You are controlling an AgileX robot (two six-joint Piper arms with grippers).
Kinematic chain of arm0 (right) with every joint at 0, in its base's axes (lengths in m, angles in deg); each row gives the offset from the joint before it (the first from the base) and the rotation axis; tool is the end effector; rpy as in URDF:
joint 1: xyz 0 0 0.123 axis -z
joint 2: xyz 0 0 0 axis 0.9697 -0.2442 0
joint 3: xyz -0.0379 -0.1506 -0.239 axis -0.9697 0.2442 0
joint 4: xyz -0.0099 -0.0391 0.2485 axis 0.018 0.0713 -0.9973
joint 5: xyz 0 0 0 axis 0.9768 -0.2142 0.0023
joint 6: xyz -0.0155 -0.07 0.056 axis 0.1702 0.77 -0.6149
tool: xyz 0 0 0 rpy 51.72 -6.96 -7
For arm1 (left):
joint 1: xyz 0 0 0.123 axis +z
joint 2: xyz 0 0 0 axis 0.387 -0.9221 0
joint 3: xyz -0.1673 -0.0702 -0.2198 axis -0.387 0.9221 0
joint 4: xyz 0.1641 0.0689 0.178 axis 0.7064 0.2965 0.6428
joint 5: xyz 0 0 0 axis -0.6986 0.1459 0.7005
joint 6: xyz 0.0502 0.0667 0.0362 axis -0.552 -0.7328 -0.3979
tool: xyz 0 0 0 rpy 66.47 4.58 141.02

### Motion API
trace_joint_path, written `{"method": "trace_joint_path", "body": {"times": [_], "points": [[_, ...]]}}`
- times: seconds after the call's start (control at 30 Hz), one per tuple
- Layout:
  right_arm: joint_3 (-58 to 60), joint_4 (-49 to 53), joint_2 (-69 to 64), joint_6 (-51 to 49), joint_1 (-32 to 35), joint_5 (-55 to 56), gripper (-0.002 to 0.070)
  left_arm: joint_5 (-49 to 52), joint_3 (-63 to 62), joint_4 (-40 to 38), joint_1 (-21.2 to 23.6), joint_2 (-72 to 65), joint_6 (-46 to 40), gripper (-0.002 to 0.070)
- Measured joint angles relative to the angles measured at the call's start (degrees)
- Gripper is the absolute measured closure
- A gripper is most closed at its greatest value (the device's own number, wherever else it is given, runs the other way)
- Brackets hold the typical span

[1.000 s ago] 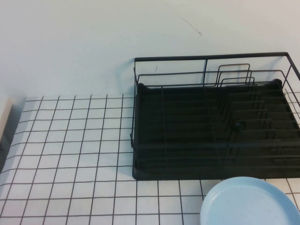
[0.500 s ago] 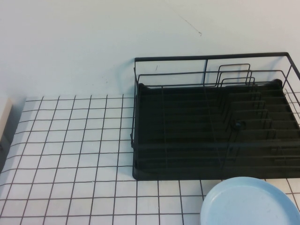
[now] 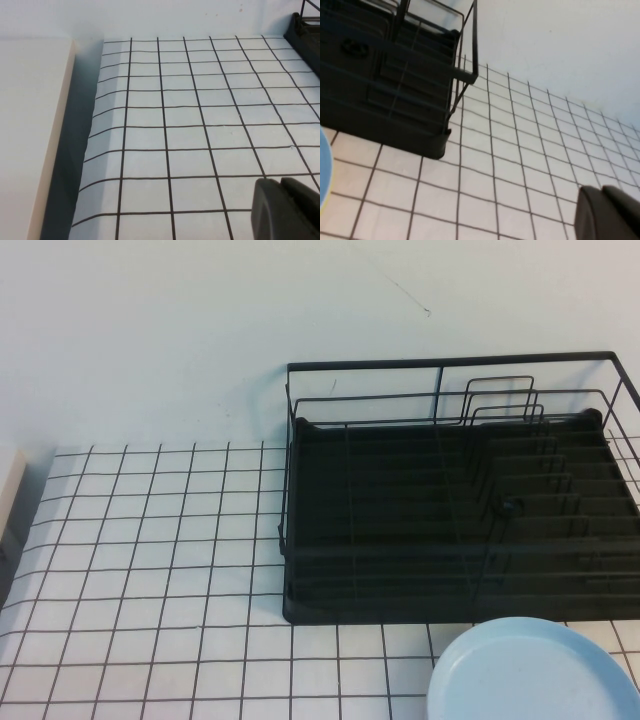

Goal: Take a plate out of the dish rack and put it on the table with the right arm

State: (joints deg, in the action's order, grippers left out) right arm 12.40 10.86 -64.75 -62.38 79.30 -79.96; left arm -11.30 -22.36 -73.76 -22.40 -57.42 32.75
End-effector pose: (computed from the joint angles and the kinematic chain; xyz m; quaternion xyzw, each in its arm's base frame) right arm 0.0380 -0.0099 0.2330 -0.1341 0.7802 -0.1906 0.5805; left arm 0.0533 -0.0036 0.1790 -0.0218 0.7874 -0.0406 0.6147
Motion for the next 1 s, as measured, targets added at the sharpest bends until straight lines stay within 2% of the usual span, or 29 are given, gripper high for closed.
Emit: {"method": "trace_joint_path", "body": {"times": [0.23,0.4,0.73,0.87,1.0], "points": [[11.7,3.1,0.7,-2.2,0.0,4.4,0.0678,0.0,0.0,0.0,0.0,0.0,0.0,0.0678],[12.9,0.1,0.7,-11.3,0.0,10.1,0.0678,0.0,0.0,0.0,0.0,0.0,0.0,0.0678],[13.0,-0.7,0.7,-14.5,0.0,10.7,0.0678,0.0,0.0,0.0,0.0,0.0,0.0,0.0678],[13.2,-6.0,0.7,-14.6,0.0,11.4,0.0678,0.0,0.0,0.0,0.0,0.0,0.2,0.0678],[13.2,-13.3,0.7,-9.7,0.0,11.5,0.0678,0.0,0.0,0.0,0.0,0.0,0.2,0.0678]]}}
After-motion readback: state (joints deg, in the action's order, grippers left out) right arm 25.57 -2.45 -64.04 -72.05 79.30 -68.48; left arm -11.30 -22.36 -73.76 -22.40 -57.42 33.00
